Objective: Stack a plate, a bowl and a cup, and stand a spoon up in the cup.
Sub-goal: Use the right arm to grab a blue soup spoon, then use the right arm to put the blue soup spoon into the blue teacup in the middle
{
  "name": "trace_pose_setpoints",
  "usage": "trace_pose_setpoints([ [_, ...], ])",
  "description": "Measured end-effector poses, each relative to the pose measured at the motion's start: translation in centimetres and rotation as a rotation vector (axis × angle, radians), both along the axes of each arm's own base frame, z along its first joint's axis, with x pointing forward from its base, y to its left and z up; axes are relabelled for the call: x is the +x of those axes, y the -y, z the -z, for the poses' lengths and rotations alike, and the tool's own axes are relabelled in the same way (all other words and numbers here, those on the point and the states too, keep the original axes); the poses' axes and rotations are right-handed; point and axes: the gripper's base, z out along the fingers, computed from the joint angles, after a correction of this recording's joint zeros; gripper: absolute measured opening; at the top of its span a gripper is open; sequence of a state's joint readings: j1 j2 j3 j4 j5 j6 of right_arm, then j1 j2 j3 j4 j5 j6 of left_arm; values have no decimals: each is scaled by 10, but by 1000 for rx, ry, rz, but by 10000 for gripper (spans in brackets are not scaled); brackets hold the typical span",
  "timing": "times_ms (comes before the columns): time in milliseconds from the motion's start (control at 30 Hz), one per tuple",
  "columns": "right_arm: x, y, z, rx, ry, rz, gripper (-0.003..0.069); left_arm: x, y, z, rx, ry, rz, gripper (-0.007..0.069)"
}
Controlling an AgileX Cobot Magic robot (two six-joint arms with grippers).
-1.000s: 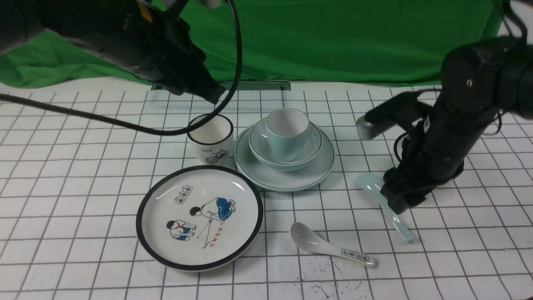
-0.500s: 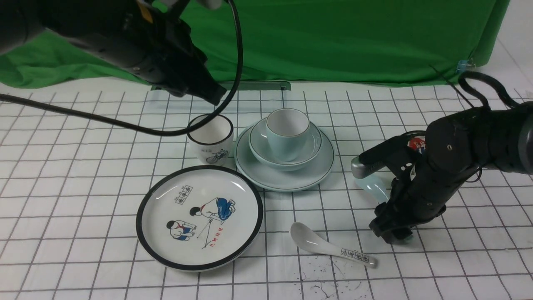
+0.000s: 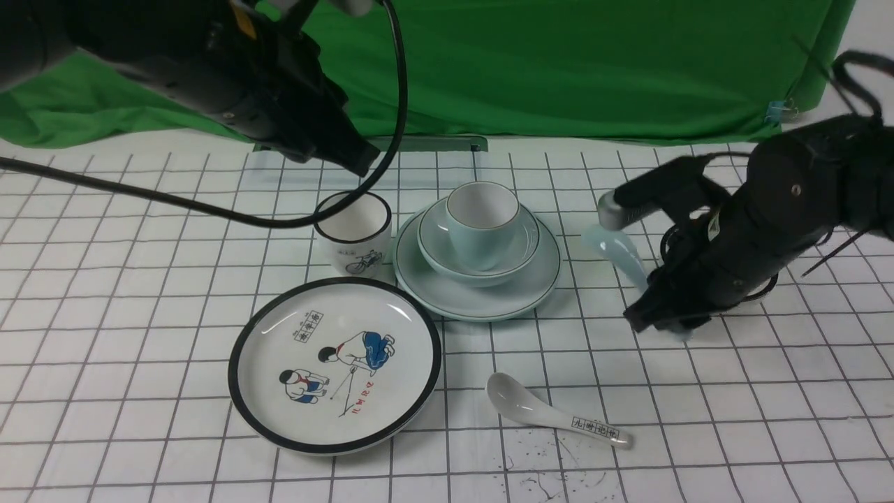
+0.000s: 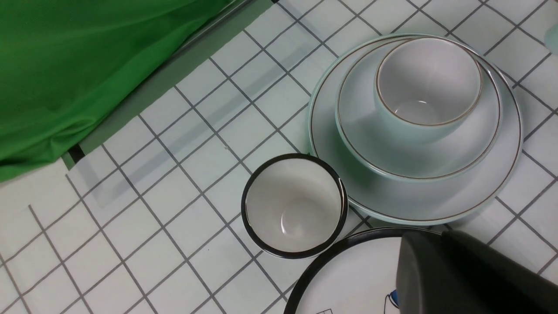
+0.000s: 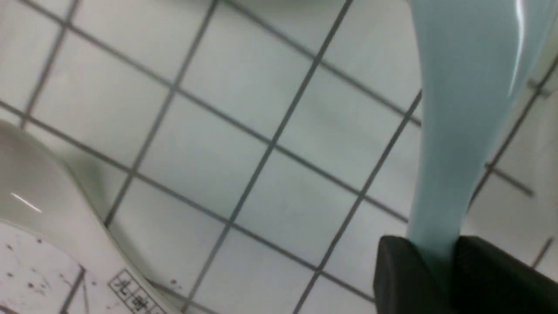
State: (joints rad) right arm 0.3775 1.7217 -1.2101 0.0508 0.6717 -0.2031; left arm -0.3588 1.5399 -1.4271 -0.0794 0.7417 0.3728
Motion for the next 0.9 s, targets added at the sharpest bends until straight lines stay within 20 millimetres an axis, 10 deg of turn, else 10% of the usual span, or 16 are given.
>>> trace_pose_setpoints([
  [333, 11, -29, -87, 27, 117, -131, 178, 2, 0, -2, -4, 24, -2, -9],
  [667, 8, -49, -92, -30, 76, -279, 178, 4, 1, -2, -208, -49, -29, -9],
  [900, 9, -49, -92, -61, 99, -358, 178, 29, -42, 9, -596, -216, 5, -9],
])
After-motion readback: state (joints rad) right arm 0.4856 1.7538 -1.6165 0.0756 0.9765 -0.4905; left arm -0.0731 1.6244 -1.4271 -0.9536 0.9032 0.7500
